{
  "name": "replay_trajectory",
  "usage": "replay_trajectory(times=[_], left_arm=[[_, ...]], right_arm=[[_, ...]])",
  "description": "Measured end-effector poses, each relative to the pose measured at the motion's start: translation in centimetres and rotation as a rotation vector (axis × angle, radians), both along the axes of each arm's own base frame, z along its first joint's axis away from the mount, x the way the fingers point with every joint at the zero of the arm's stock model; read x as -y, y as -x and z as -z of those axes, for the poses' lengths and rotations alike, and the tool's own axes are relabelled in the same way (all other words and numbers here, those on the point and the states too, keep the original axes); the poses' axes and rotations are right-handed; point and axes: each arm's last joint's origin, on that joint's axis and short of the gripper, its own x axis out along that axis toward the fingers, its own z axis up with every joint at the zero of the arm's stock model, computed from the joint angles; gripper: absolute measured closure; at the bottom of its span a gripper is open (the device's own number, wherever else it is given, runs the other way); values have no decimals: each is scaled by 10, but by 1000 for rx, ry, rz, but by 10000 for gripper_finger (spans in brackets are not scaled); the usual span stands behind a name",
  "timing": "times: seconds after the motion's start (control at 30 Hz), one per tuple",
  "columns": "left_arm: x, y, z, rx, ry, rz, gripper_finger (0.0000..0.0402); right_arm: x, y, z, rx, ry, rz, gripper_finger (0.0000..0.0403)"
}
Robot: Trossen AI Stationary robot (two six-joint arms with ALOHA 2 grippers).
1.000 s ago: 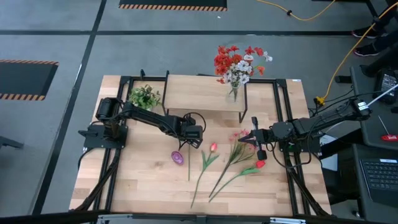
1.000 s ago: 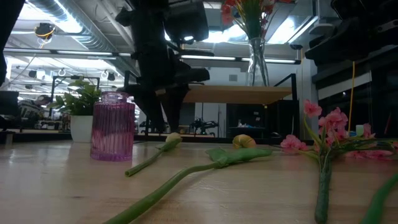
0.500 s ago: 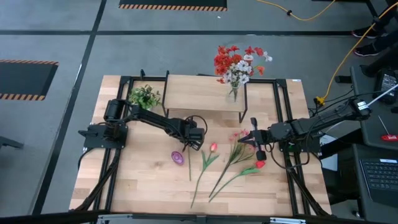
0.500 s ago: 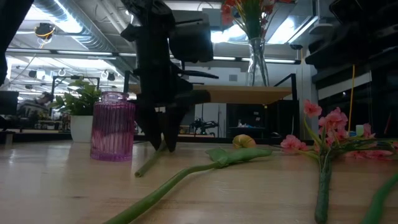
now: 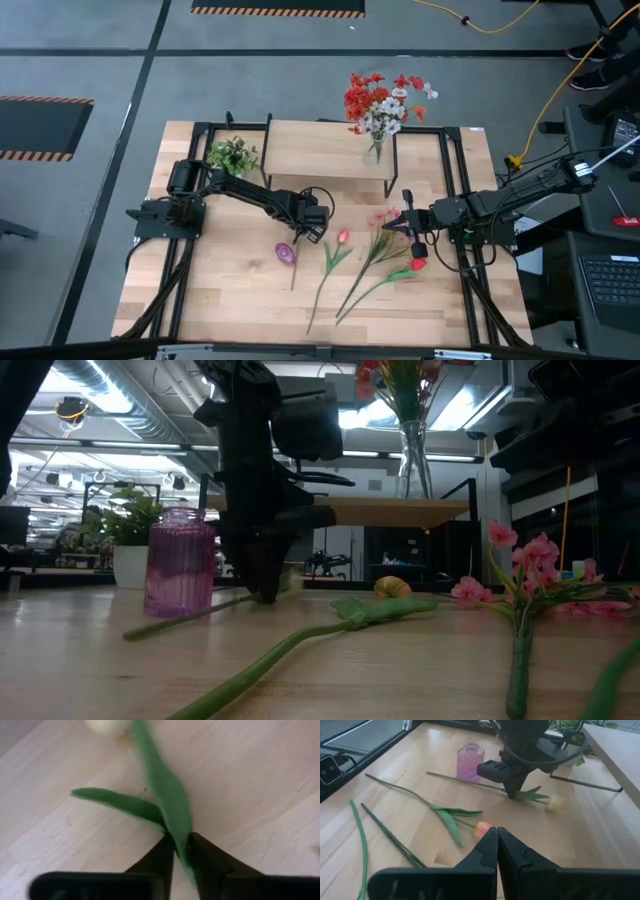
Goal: Pick and place flowers into a vace then onto a shelf
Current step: Put the light orange flower into the purple vase
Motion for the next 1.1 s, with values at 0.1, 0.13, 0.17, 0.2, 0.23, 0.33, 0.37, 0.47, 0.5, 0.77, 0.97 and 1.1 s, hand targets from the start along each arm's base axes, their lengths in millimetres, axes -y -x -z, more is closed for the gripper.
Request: replay_trajectory(times=[0.1, 0.13, 0.17, 0.2, 0.23, 0.33, 0.37, 0.47, 0.5, 0.77, 0.97, 1.1], left_arm=[[4, -3, 0, 32, -16, 19, 389], [6, -4, -1, 50, -25, 26, 391], [7, -5, -3, 73, -31, 29, 391], [9, -6, -5, 92, -35, 32, 391], [10, -7, -7, 105, -42, 33, 391], [16, -10, -15, 174, -37, 34, 395], [18, -11, -20, 201, -35, 48, 395], [24, -19, -30, 311, -21, 94, 394], [26, -20, -31, 329, -16, 117, 394], [28, -13, -67, 423, -56, 220, 395], [36, 10, -121, 531, -246, 244, 396], [52, 26, -147, 579, -364, 285, 396]], right_arm=[[0, 0, 0, 0, 0, 0, 398], [0, 0, 0, 0, 0, 0, 398], [0, 0, 0, 0, 0, -1, 398], [0, 0, 0, 0, 0, -1, 398], [0, 0, 0, 0, 0, 0, 398], [0, 0, 0, -1, 1, -1, 398], [0, 0, 0, -1, 1, -1, 398], [0, 0, 0, -1, 1, -1, 398], [0, 0, 0, -1, 1, -1, 398], [0, 0, 0, -4, 1, 0, 398], [0, 0, 1, -8, 2, -1, 398], [0, 0, 1, -10, 6, -1, 398]])
